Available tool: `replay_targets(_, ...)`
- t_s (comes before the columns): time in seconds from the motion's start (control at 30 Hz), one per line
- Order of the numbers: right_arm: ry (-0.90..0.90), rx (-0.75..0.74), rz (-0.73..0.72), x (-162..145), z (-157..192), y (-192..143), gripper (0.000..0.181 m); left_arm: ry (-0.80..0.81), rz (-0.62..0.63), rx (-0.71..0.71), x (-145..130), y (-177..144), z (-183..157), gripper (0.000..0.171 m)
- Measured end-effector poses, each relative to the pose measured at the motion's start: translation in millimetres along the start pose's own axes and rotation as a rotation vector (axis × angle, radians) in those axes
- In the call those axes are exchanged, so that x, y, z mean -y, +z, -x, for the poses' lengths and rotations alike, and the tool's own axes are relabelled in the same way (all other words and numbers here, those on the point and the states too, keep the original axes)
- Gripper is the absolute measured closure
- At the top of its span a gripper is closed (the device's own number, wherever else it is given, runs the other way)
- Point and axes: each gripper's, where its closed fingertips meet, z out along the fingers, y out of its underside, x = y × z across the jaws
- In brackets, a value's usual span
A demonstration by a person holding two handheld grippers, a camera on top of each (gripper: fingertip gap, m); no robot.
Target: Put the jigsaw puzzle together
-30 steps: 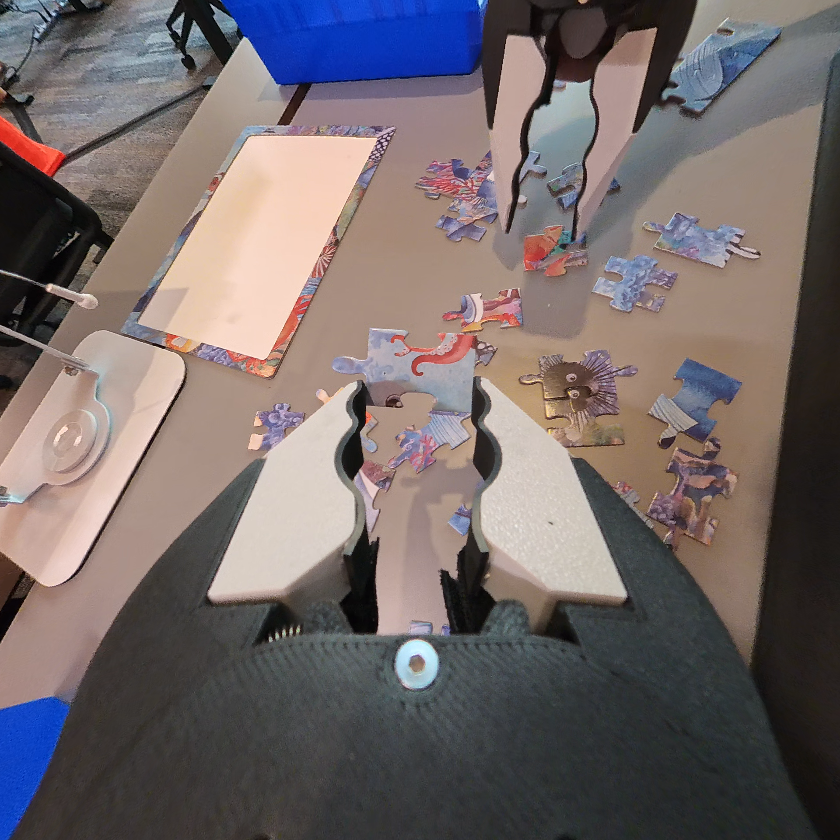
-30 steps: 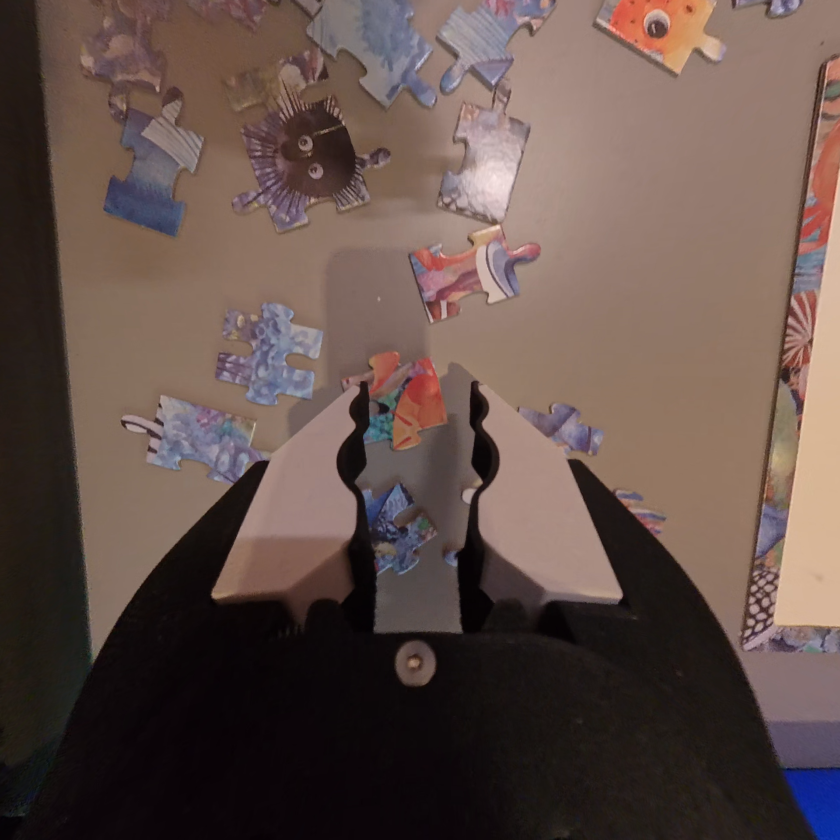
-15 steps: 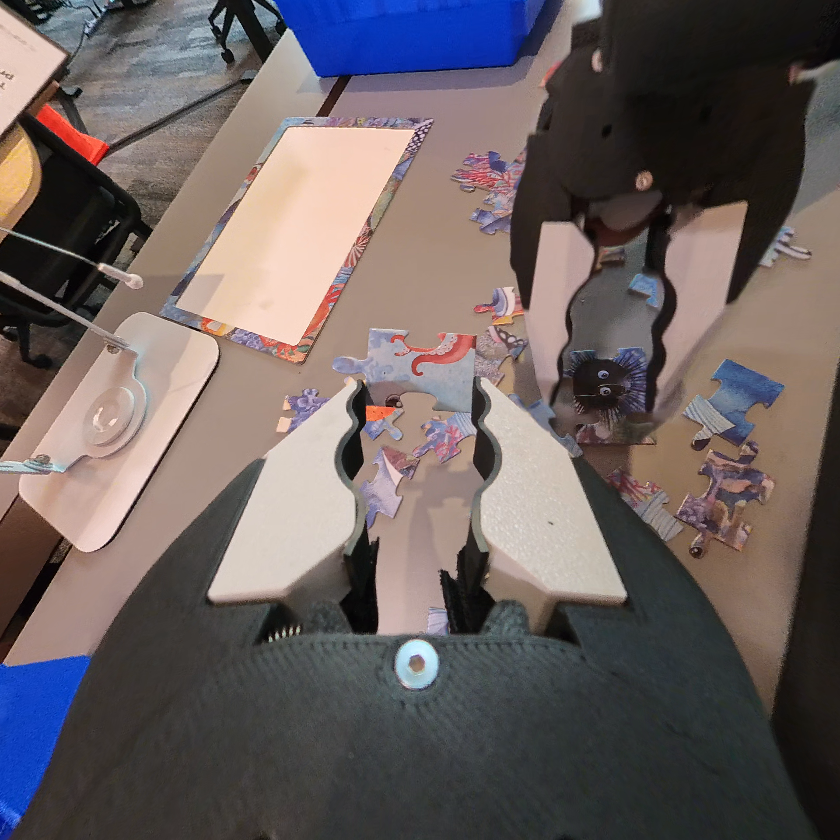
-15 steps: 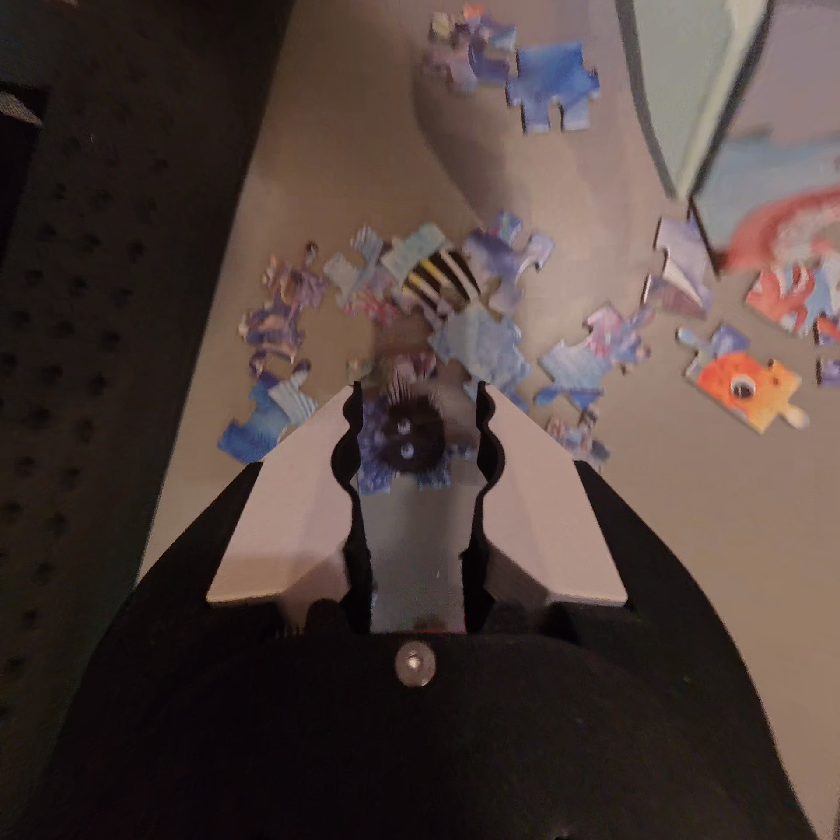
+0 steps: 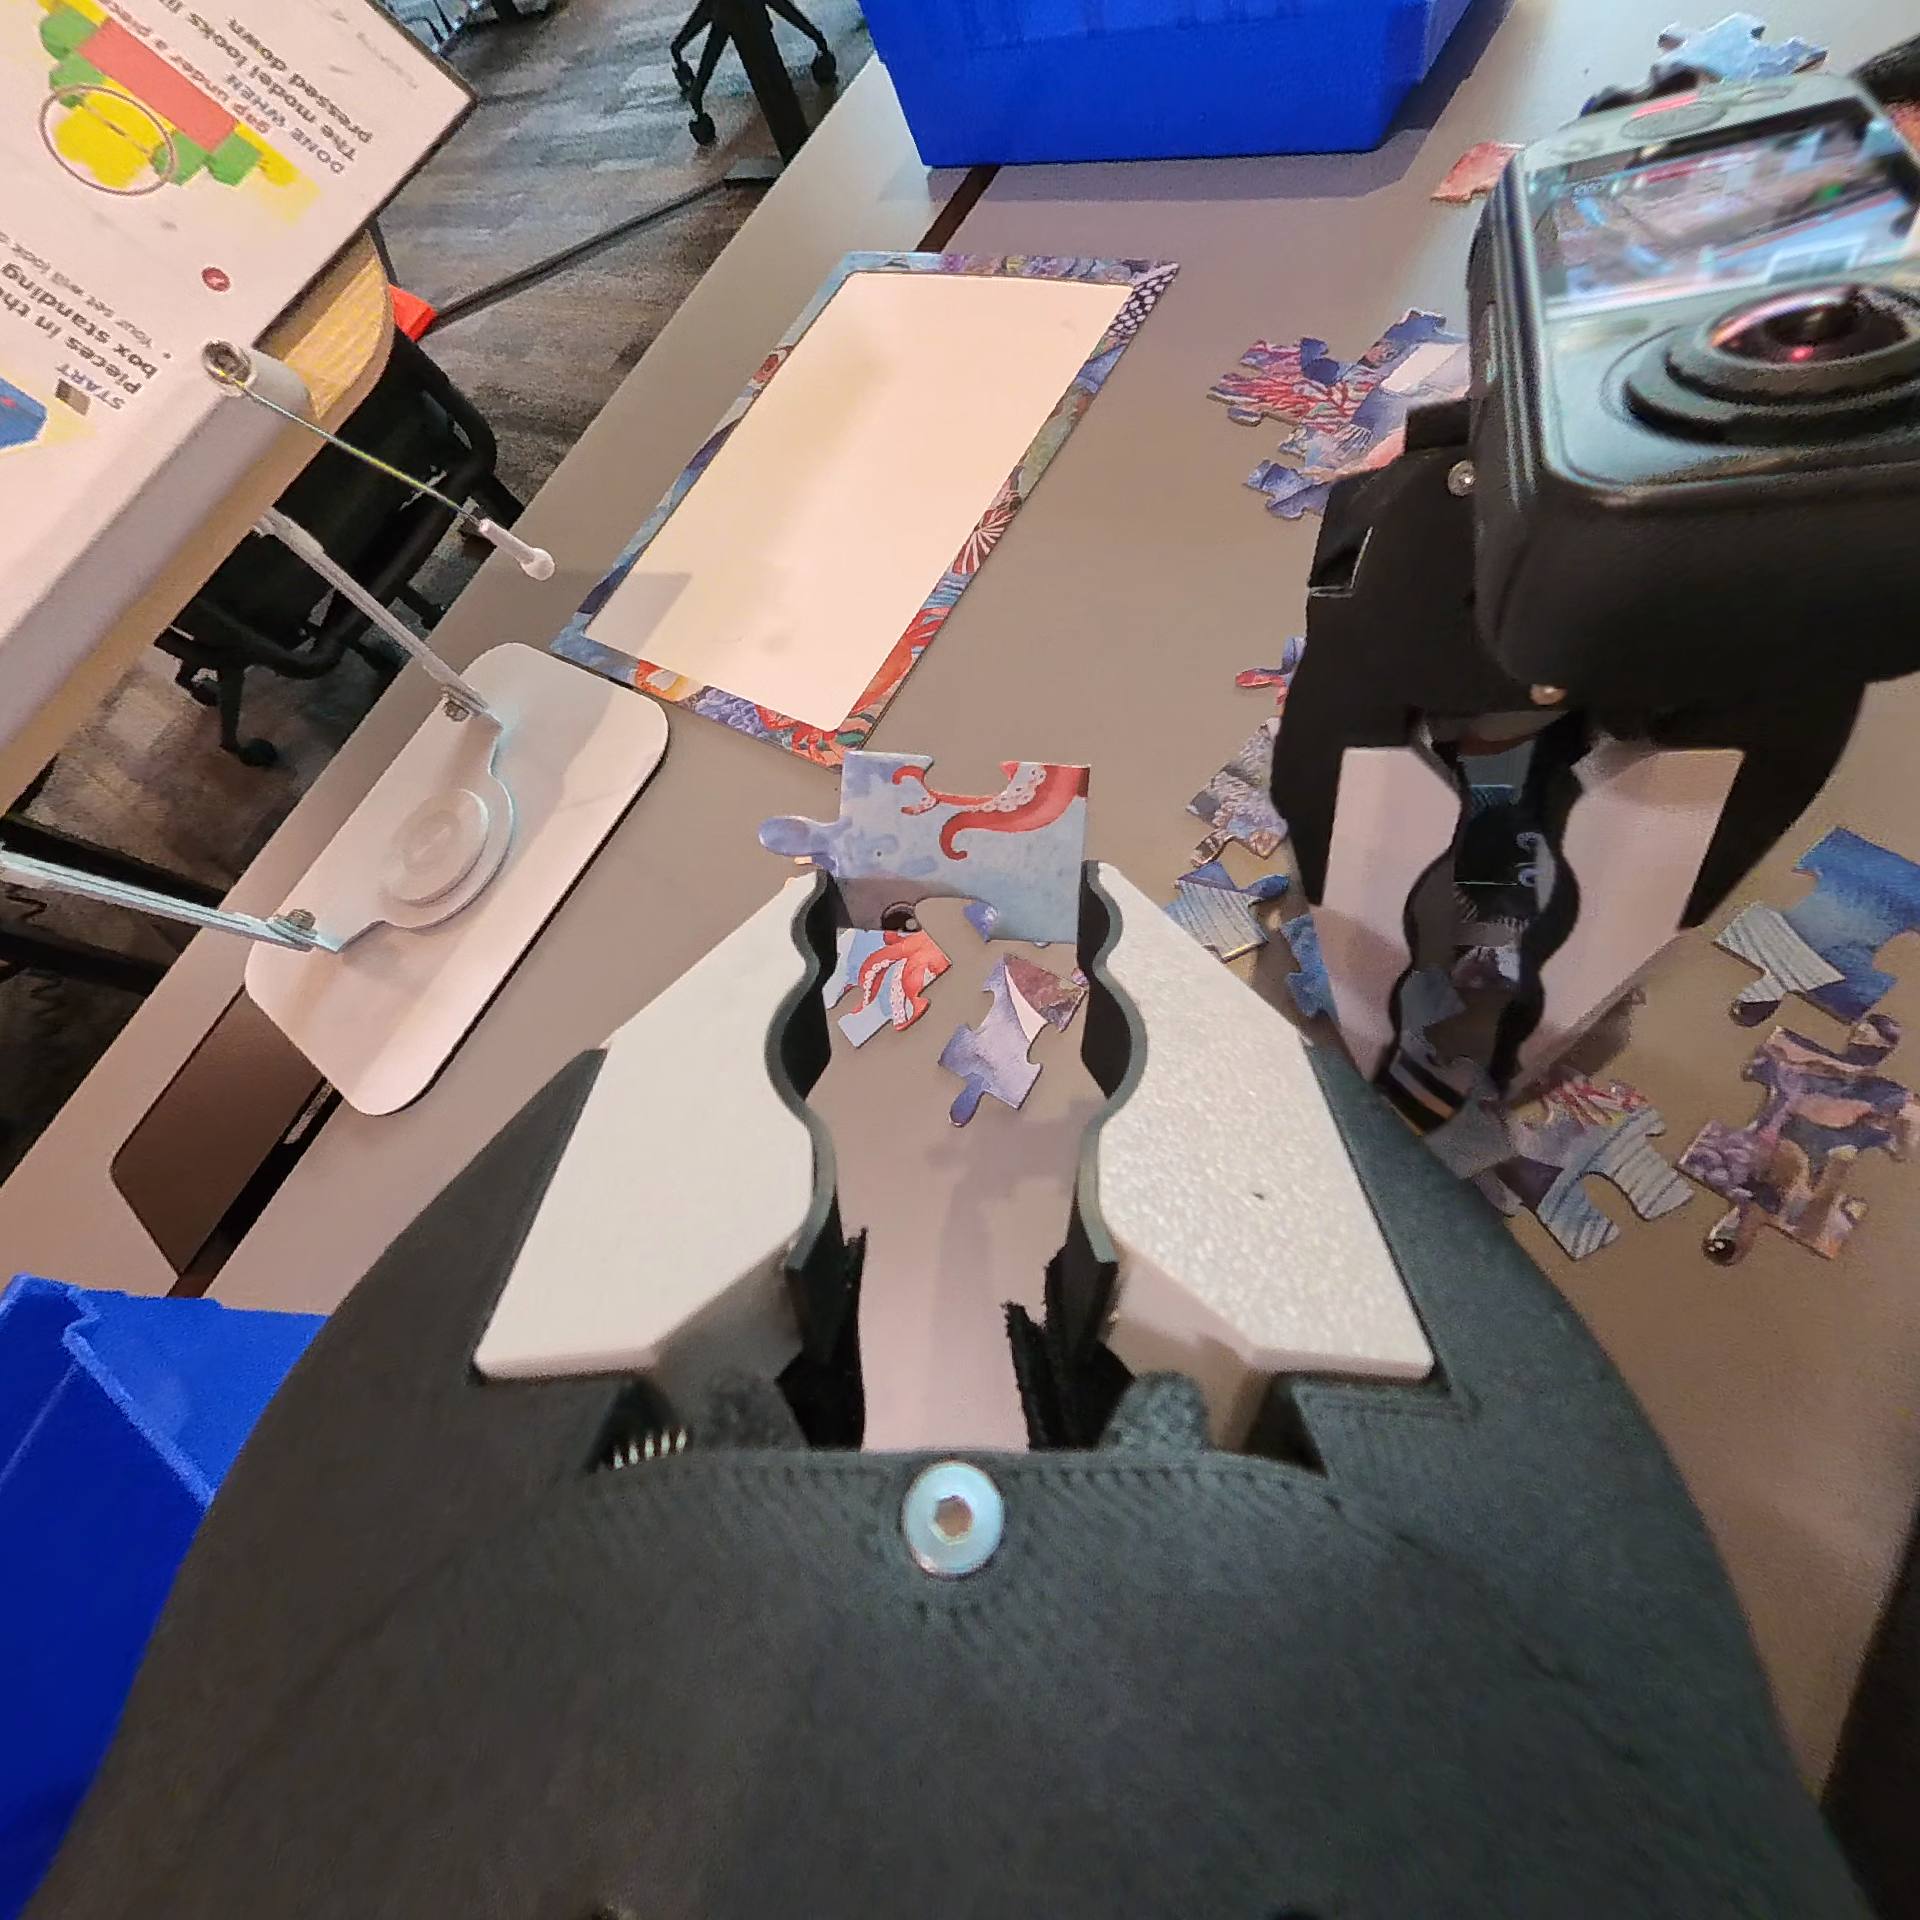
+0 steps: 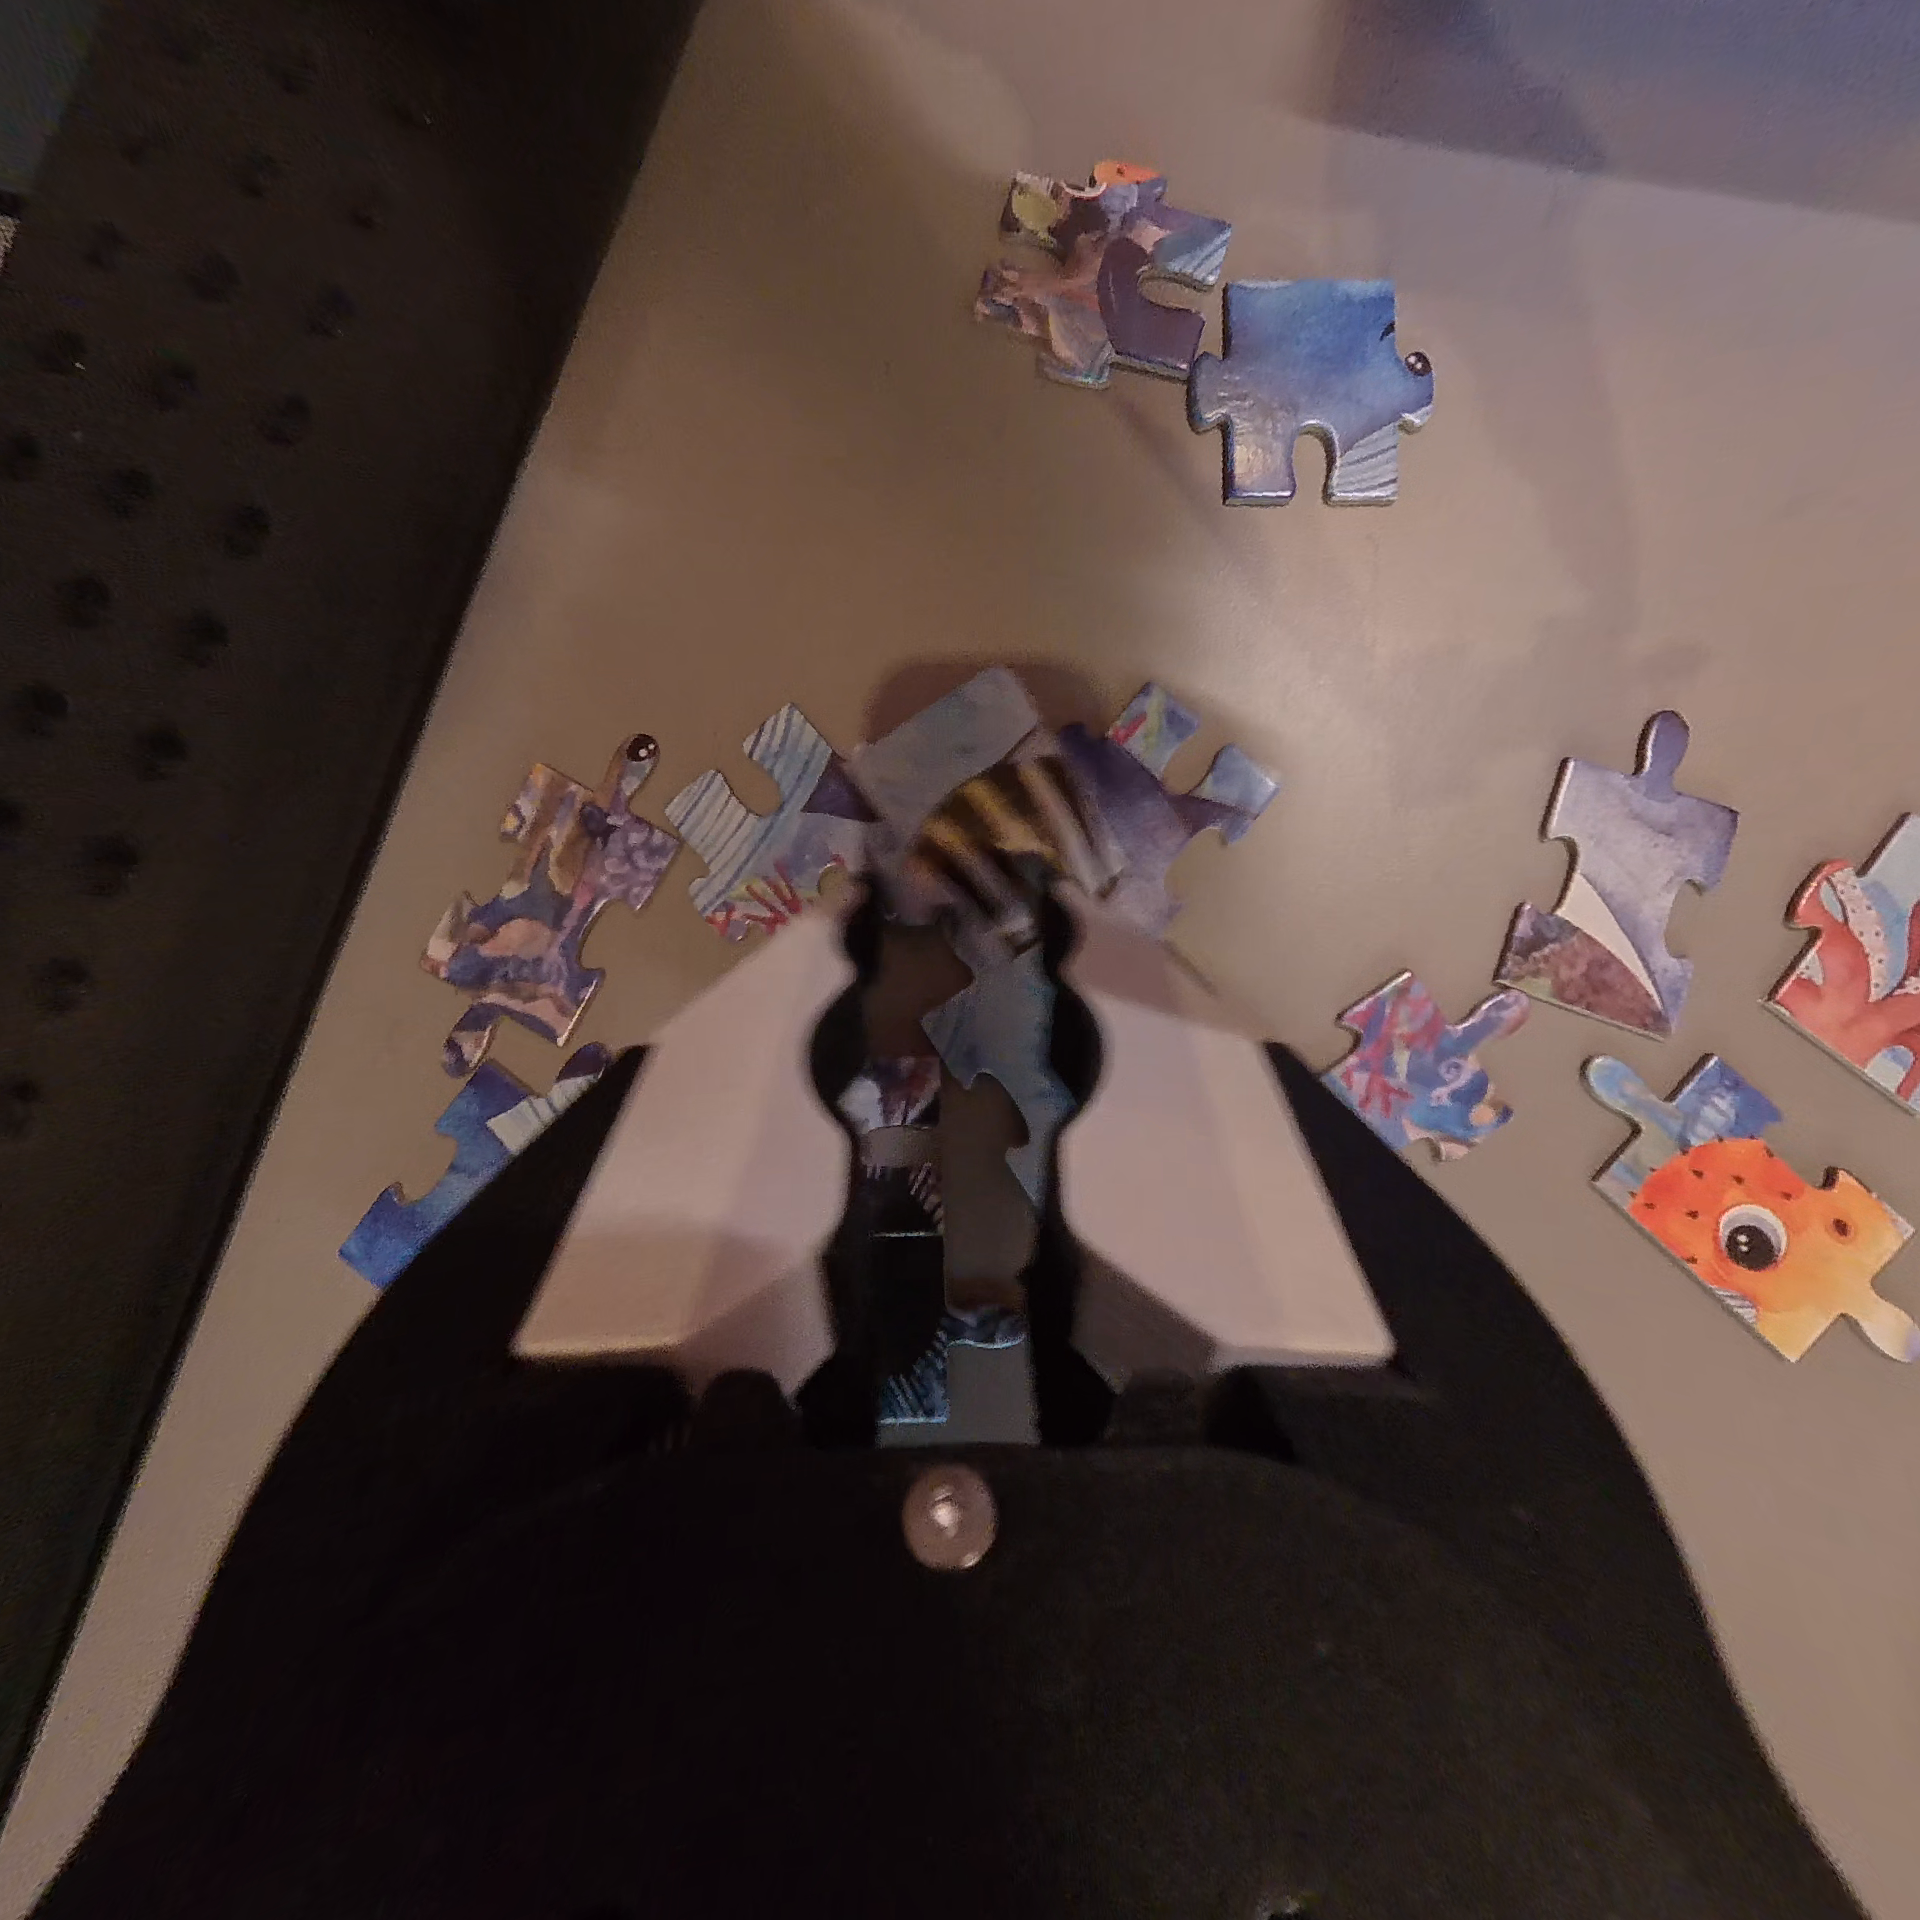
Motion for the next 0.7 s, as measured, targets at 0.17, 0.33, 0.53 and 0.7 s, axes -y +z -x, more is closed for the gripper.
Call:
replay_targets(0.17,0.028,-0.017,-0.007,-4,-2,-7,0.159,0.004,-0.003,0.002,0,-4,-1,0.126)
replay_targets(0.33,0.087,-0.069,-0.066,-3,-11,-39,0.161,-0.009,-0.022,0.021,1,-15,1,0.126)
replay_targets(0.53,0.275,-0.268,-0.038,-39,-57,-100,0.161,-0.051,-0.053,0.036,-6,-28,4,0.126)
replay_targets(0.7,0.525,-0.343,-0.034,-88,-92,-127,0.181,-0.062,-0.077,0.027,-4,-30,5,0.126)
